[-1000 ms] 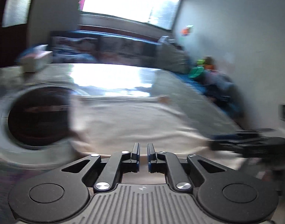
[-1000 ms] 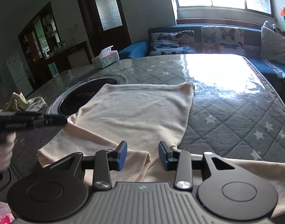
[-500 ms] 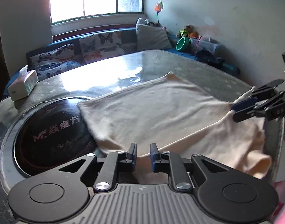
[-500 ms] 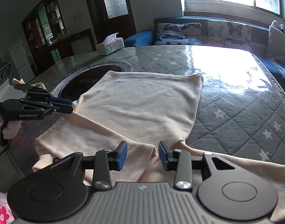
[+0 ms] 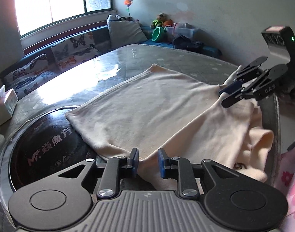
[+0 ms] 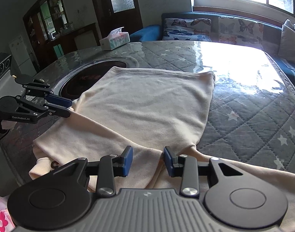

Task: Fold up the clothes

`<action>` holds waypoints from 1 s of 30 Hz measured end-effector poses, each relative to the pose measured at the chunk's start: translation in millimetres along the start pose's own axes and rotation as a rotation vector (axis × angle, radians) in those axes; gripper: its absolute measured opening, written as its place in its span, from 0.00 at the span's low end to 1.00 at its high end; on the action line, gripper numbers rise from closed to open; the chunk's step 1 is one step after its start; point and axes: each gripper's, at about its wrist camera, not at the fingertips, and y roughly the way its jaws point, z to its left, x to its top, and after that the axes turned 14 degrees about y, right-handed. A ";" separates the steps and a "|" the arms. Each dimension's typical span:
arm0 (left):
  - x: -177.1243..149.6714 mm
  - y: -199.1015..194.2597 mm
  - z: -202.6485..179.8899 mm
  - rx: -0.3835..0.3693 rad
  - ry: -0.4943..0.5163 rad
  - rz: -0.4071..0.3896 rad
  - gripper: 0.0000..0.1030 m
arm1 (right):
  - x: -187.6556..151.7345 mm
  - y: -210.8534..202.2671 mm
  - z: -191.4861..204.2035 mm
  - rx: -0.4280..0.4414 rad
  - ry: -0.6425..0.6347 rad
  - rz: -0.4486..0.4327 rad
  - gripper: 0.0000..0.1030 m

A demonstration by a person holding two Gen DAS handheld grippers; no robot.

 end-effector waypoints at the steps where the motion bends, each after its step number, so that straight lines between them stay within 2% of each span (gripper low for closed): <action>1: 0.2 0.9 0.1 -0.005 0.014 -0.001 0.24 | 0.3 -0.3 -0.2 0.000 0.000 0.000 0.35; 4: 1.8 3.6 -0.2 -0.019 0.058 0.005 0.23 | 0.8 -0.8 -0.4 -0.002 -0.004 0.002 0.32; 5: 1.9 5.0 -0.6 -0.025 0.074 0.009 0.23 | 0.9 -0.6 -0.7 -0.005 -0.003 0.001 0.26; 8: 1.3 5.6 -0.5 -0.023 0.110 0.009 0.12 | 2.4 -0.4 -2.5 -0.017 0.003 -0.004 0.17; 9: 1.5 4.0 0.6 -0.023 0.107 0.006 0.05 | 2.9 -0.8 -2.8 -0.018 0.006 -0.006 0.15; 10: 1.8 2.5 1.7 -0.023 0.104 0.002 0.02 | 3.4 -1.1 -3.1 -0.019 0.008 -0.008 0.15; 16: -3.3 -8.6 3.4 0.009 0.084 0.002 0.01 | 5.8 -4.2 1.6 -0.007 0.002 -0.037 0.18; 20: -6.9 -15.1 4.5 0.040 0.054 0.003 0.01 | 4.5 -1.6 0.3 -0.018 0.006 -0.037 0.30; 24: -11.5 -17.3 6.5 0.069 0.009 0.021 0.01 | -0.9 4.2 -1.4 -0.020 -0.009 -0.017 0.31; 30: -13.6 -12.2 0.6 0.091 -0.008 0.048 0.01 | -4.9 4.1 3.5 -0.029 -0.039 -0.040 0.32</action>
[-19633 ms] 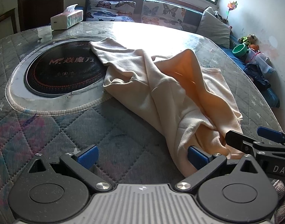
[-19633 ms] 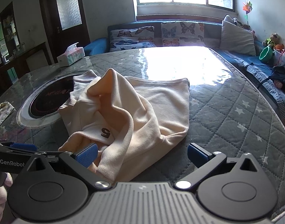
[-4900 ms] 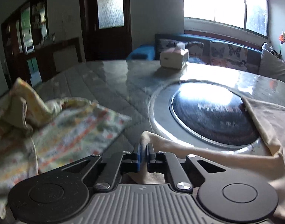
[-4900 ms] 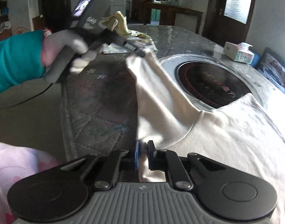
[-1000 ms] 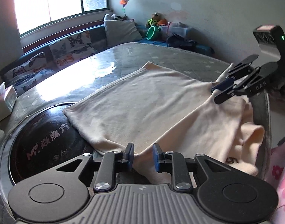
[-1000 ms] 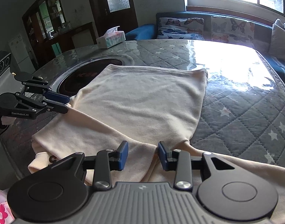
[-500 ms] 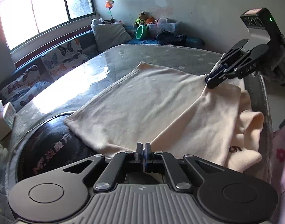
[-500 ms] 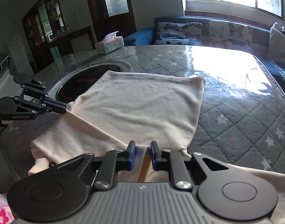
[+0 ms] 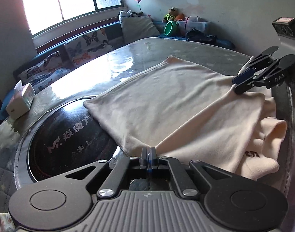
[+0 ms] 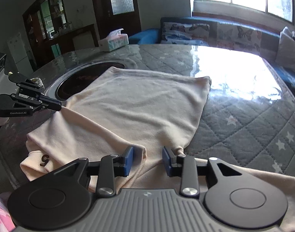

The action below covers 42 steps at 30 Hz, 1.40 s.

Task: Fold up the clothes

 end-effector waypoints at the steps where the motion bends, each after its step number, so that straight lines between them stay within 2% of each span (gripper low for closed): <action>1: 0.7 0.2 -1.0 0.005 -0.001 0.001 0.01 | -1.2 -1.7 1.8 0.001 -0.009 -0.005 0.32; 8: -0.3 2.5 -1.7 0.027 -0.038 0.012 0.01 | -14.9 -8.8 14.0 -0.011 -0.087 0.007 0.36; 11: 0.3 2.5 -0.8 0.029 -0.064 0.012 0.02 | -17.2 -19.4 8.7 -0.010 -0.048 -0.014 0.36; 13: 0.9 1.0 1.1 0.032 -0.089 0.012 0.06 | -17.4 -30.1 -0.5 -0.011 0.003 -0.033 0.36; 15: 1.8 -0.7 2.8 0.035 -0.114 0.007 0.08 | -18.4 -42.6 -13.5 -0.041 0.054 -0.060 0.36; 17: 5.1 -4.0 1.0 0.042 -0.122 -0.004 0.08 | -21.3 -52.6 -26.9 -0.089 0.091 -0.077 0.36; 22: 19.8 -14.0 -14.6 0.040 -0.118 -0.055 0.10 | -33.0 -74.1 -73.7 -0.278 0.189 -0.122 0.36; 25: 30.9 -16.5 -27.8 0.031 -0.126 -0.081 0.18 | -39.7 -84.8 -101.8 -0.390 0.250 -0.153 0.36; 30: 47.7 -12.1 -52.6 -0.030 -0.147 -0.119 0.18 | -48.7 -99.0 -140.4 -0.484 0.344 -0.196 0.41; 32: 54.4 -8.1 -62.4 -0.056 -0.150 -0.129 0.19 | -50.8 -99.5 -148.5 -0.494 0.366 -0.196 0.41; 34: 60.4 -2.4 -71.6 -0.067 -0.154 -0.125 0.25 | -52.8 -99.5 -155.4 -0.496 0.387 -0.194 0.41; 40: 77.9 11.9 -95.4 -0.119 -0.162 -0.142 0.25 | -58.7 -99.8 -160.1 -0.451 0.424 -0.195 0.38; 42: 82.9 15.4 -102.3 -0.132 -0.152 -0.141 0.25 | -58.5 -99.9 -157.1 -0.436 0.418 -0.190 0.24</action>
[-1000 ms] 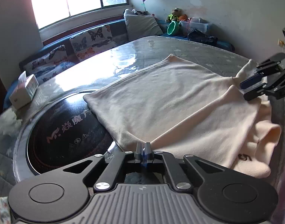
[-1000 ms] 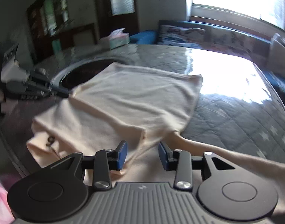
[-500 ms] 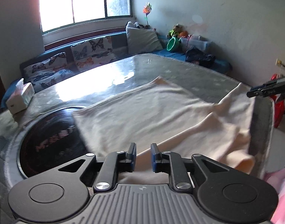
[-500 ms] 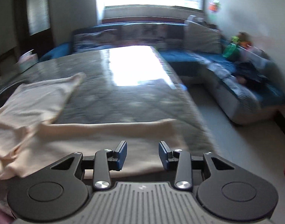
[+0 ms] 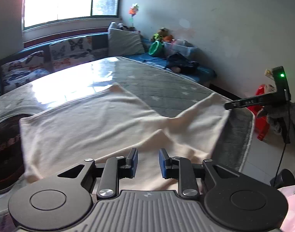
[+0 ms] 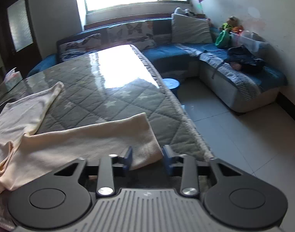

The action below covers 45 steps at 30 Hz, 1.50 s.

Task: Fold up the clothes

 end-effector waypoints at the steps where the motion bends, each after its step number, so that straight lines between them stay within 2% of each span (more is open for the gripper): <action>1: 1.7 2.8 -3.4 -0.006 0.006 0.002 0.25 | -0.1 -1.2 0.4 0.010 0.006 -0.002 0.19; 4: 4.8 10.9 -12.3 -0.029 0.023 0.006 0.25 | 1.2 -6.6 1.5 0.038 0.027 -0.019 0.11; 11: 5.2 23.5 -28.6 -0.071 0.054 0.012 0.25 | 23.6 -44.4 25.5 0.187 -0.001 -0.095 0.09; 18: -1.1 33.9 -34.5 -0.097 0.056 0.025 0.26 | 48.6 -71.7 81.6 0.371 -0.110 -0.123 0.08; 24: -7.6 27.6 -32.2 -0.089 0.011 -0.001 0.28 | 60.3 -89.8 135.2 0.541 -0.194 -0.111 0.08; 30: -20.4 -3.2 -21.3 -0.034 -0.048 -0.042 0.29 | 58.0 -94.7 200.5 0.692 -0.315 -0.063 0.08; 33: -30.1 -22.6 -14.9 0.013 -0.073 -0.055 0.36 | 49.0 -91.6 231.2 0.750 -0.377 -0.021 0.08; 36: -40.9 -41.5 -6.9 0.073 -0.108 -0.064 0.36 | 37.7 -88.6 258.7 0.793 -0.430 0.025 0.08; 39: -52.6 -61.0 2.4 0.129 -0.154 -0.072 0.36 | 22.4 -81.2 278.6 0.818 -0.469 0.083 0.08; 45: -75.9 -89.7 20.6 0.217 -0.256 -0.065 0.38 | -11.6 -51.6 310.5 0.809 -0.558 0.193 0.08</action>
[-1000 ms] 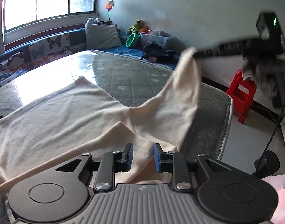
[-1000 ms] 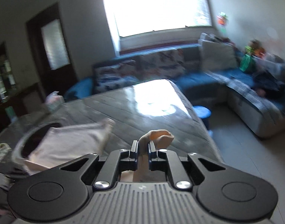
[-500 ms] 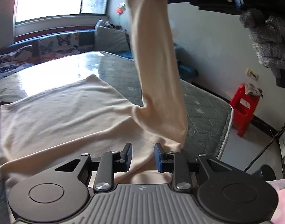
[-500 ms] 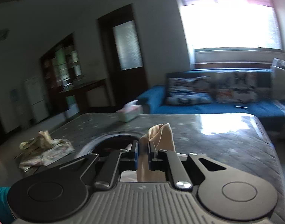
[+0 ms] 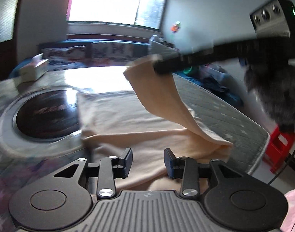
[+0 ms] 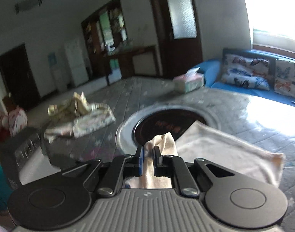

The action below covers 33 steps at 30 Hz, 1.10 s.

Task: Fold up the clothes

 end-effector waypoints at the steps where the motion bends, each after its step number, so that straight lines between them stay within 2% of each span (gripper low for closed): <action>1: -2.1 -2.7 4.0 0.013 -0.008 0.003 0.38 | -3.6 6.8 1.4 0.002 0.001 0.016 0.09; 4: -7.0 -9.8 14.9 0.046 -0.032 0.011 0.38 | -12.4 20.8 5.2 0.010 -0.018 0.059 0.09; 6: -7.8 -12.2 20.2 0.060 -0.041 0.013 0.38 | -17.2 28.1 7.0 0.019 -0.023 0.086 0.14; 13: -3.1 -7.9 28.5 0.088 -0.040 0.014 0.38 | -20.7 30.9 5.4 0.024 -0.020 0.097 0.16; 15: 0.4 -5.7 29.1 0.084 -0.038 0.004 0.38 | -23.1 23.7 -1.2 0.004 -0.026 0.103 0.16; 20: 10.8 9.0 26.2 0.026 -0.013 -0.015 0.36 | -38.1 11.1 -37.0 -0.126 0.007 0.151 0.16; 25: 18.2 34.8 22.0 -0.028 0.014 0.011 0.34 | -55.3 2.2 -69.3 -0.241 0.046 0.170 0.16; 33: 21.5 62.4 25.6 -0.053 0.026 0.067 0.33 | -57.2 -5.4 -95.3 -0.283 0.120 0.100 0.16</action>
